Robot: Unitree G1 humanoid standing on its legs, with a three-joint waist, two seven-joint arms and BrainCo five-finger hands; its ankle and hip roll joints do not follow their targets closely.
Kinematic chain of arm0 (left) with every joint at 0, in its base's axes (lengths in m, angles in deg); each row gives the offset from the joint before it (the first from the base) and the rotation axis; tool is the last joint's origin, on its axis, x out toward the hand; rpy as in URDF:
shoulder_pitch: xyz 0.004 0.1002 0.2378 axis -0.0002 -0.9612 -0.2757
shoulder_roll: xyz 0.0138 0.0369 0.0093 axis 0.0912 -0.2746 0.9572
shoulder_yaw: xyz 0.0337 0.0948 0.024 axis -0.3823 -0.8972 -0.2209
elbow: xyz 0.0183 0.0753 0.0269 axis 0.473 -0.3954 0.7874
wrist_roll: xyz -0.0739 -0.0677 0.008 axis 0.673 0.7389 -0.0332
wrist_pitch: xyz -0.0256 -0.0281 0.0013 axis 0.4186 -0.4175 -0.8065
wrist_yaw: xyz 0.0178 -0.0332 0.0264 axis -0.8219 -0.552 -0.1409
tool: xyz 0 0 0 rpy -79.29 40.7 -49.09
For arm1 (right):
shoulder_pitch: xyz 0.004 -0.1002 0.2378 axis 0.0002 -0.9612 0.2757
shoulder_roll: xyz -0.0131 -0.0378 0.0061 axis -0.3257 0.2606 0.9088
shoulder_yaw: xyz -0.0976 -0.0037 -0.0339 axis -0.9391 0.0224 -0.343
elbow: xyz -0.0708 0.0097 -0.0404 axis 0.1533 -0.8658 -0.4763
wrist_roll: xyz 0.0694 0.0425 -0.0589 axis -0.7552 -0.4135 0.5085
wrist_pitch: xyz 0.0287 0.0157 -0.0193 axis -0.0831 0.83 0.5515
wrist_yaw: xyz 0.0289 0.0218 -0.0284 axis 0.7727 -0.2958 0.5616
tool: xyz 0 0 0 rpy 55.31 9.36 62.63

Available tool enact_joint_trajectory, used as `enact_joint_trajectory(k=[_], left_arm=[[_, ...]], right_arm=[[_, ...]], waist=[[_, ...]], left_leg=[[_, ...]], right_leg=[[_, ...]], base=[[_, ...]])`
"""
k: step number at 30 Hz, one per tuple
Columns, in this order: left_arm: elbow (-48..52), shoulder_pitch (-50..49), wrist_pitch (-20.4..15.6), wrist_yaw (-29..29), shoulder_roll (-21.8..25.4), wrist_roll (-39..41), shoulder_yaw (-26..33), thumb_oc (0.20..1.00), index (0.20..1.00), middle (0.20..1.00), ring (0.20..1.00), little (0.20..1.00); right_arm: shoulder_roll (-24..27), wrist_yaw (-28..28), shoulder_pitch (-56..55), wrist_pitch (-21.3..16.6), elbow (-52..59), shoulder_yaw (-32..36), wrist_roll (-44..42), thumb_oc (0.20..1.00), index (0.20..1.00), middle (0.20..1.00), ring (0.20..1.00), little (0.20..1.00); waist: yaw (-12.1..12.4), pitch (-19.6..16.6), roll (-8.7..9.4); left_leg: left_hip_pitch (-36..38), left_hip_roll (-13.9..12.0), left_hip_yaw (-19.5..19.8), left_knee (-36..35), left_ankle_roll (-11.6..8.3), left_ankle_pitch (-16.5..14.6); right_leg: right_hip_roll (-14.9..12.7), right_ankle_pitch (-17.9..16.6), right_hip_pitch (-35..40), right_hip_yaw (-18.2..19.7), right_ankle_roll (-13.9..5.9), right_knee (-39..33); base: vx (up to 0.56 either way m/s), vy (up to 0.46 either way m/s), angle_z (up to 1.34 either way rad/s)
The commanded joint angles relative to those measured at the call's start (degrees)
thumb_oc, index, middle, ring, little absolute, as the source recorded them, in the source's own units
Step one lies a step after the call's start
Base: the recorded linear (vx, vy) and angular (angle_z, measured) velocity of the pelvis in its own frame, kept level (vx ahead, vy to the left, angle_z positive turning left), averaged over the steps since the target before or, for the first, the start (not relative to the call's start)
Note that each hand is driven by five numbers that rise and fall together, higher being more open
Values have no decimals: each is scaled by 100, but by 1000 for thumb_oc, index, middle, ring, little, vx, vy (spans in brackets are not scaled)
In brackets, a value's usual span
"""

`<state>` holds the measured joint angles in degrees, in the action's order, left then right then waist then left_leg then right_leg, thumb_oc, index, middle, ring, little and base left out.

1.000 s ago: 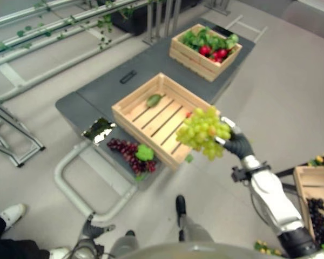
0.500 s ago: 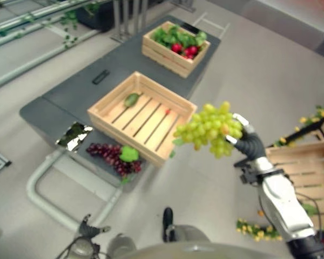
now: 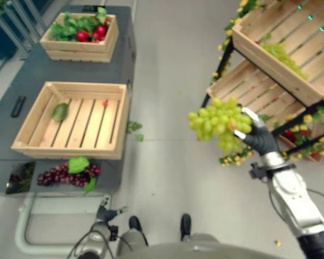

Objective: Pick up the fruits from the basket on one side to the basket on the other side

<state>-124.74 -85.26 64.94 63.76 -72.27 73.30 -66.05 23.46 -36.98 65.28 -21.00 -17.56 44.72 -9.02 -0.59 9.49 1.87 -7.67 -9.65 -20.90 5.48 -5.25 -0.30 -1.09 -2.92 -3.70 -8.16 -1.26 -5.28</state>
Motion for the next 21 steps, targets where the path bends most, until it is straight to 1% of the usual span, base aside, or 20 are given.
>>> enact_joint_trajectory(k=[1,2,3,4,5,6,7,8,9,10,11,12,14,15,17,18,19,20,21], left_arm=[[-231,178,-149,-30,72,332,-238,1000,1000,1000,1000,1000],[-231,184,-149,-30,72,333,-237,1000,1000,1000,1000,1000],[-313,220,-178,-44,46,446,-288,1000,1000,1000,1000,1000],[-316,227,-180,-44,47,447,-287,1000,1000,1000,1000,1000],[-358,203,-167,-31,20,521,-298,1000,1000,1000,1000,1000],[-359,200,-168,-31,21,523,-301,1000,1000,1000,1000,1000],[-457,177,-144,-8,1,552,-275,1000,1000,1000,1000,1000],[-465,177,-149,-7,1,552,-274,1000,1000,1000,1000,1000],[-574,153,-112,53,-31,557,-254,1000,1000,1000,1000,1000],[-577,152,-114,54,-31,558,-255,1000,1000,1000,1000,1000],[-600,136,-106,76,-44,546,-244,1000,1000,1000,1000,1000],[-667,138,-88,86,-28,515,-240,1000,1000,1000,1000,1000],[-710,140,-72,118,3,416,-270,1000,1000,1000,1000,1000],[-676,206,-42,123,141,372,-304,1000,1000,1000,1000,1000],[-676,209,-41,126,149,373,-302,1000,1000,1000,1000,1000],[-644,276,-27,142,300,272,-345,1000,1000,1000,1000,1000],[-683,301,0,123,327,246,-353,1000,1000,1000,1000,1000],[-687,308,0,123,328,245,-349,1000,1000,1000,1000,1000],[-693,293,12,127,352,218,-405,1000,1000,1000,1000,1000]], right_arm=[[27,-44,347,-488,469,618,-408,200,200,200,200,200],[27,-44,353,-489,468,620,-408,200,200,200,200,200],[34,-77,465,-511,363,580,-409,200,200,200,200,200],[33,-77,470,-511,361,582,-409,200,200,200,200,200],[29,-93,516,-527,342,579,-397,200,200,200,200,200],[29,-93,511,-527,344,579,-397,200,200,200,200,200],[29,-53,550,-517,341,566,-380,200,200,200,200,200],[29,-54,549,-517,341,562,-378,200,200,200,200,200],[-20,-22,549,-506,283,544,-399,200,200,200,200,200],[-20,-22,547,-507,283,543,-399,200,200,200,200,200],[-39,3,561,-499,282,523,-396,200,200,200,200,200],[-73,14,540,-490,295,533,-380,200,200,200,200,200],[-171,-14,443,-486,320,610,-378,200,200,200,200,200],[-263,-43,459,-470,334,632,-425,200,200,200,200,200],[-270,-41,461,-467,336,633,-425,200,200,200,200,200],[-331,-58,502,-446,317,642,-441,200,200,200,200,200],[-349,-73,528,-426,308,632,-424,200,200,200,200,200],[-351,-75,535,-425,307,630,-422,200,200,200,200,200],[-341,-129,553,-398,316,664,-324,200,200,200,200,200]], waist=[[203,88,108],[202,83,99],[294,163,187],[292,156,182],[335,107,219],[337,106,223],[357,24,243],[367,27,247],[390,-59,211],[401,-60,212],[379,-94,165],[332,-138,148],[234,-193,223],[131,-146,342],[133,-157,355],[23,-92,397],[-32,-37,407],[-29,-38,411],[-103,-10,264]], left_leg=[[-574,372,1031,-189,-31,395],[-601,362,1037,-183,-30,413],[-658,541,1872,45,-46,175],[-680,537,1877,38,-46,201],[-706,885,2320,119,75,50],[-702,893,2317,130,83,33],[-670,1393,2493,162,326,-121],[-662,1398,2479,184,340,-155],[-632,1713,2502,124,549,-201],[-626,1712,2491,126,555,-212],[-542,1707,2399,65,610,-249],[-461,1636,2360,-56,609,-199],[-390,1473,2319,-79,542,-183],[-340,1287,2280,-191,507,-138],[-351,1290,2274,-203,506,-130],[-227,1105,2249,-327,483,-135],[-192,1053,2262,-347,472,-114],[-198,1055,2256,-352,472,-109],[-132,908,2314,-421,438,-105]], right_leg=[[41,1098,-92,289,-327,819],[52,1073,-111,284,-323,811],[105,1073,-148,494,-295,880],[111,1047,-167,489,-294,871],[228,992,-160,723,-251,822],[221,1001,-148,726,-254,817],[367,864,-174,981,-216,730],[362,879,-155,995,-222,724],[538,791,-165,1185,-198,633],[538,794,-158,1197,-201,629],[634,798,-193,1254,-195,649],[662,798,-184,1250,-190,626],[685,902,-220,1231,-188,800],[736,945,-531,1115,-289,1352],[733,976,-579,1116,-290,1415],[791,915,-942,1046,-659,2049],[853,782,-1078,1084,-836,2291],[852,789,-1101,1088,-839,2319],[638,881,-1208,1210,-970,2289]], base=[[-46,-153,-18],[-45,-270,-45],[-33,-120,-49],[-1,-230,-51],[16,-108,-38],[39,-173,-45],[30,-57,-44],[50,-107,-73],[42,-39,-79],[46,-49,-109],[31,11,-65],[38,16,-53],[4,18,-12],[-47,-9,1],[-47,-27,3],[-42,-43,-3],[-45,-42,-17],[-16,-6,-36],[8,-8,-36]])
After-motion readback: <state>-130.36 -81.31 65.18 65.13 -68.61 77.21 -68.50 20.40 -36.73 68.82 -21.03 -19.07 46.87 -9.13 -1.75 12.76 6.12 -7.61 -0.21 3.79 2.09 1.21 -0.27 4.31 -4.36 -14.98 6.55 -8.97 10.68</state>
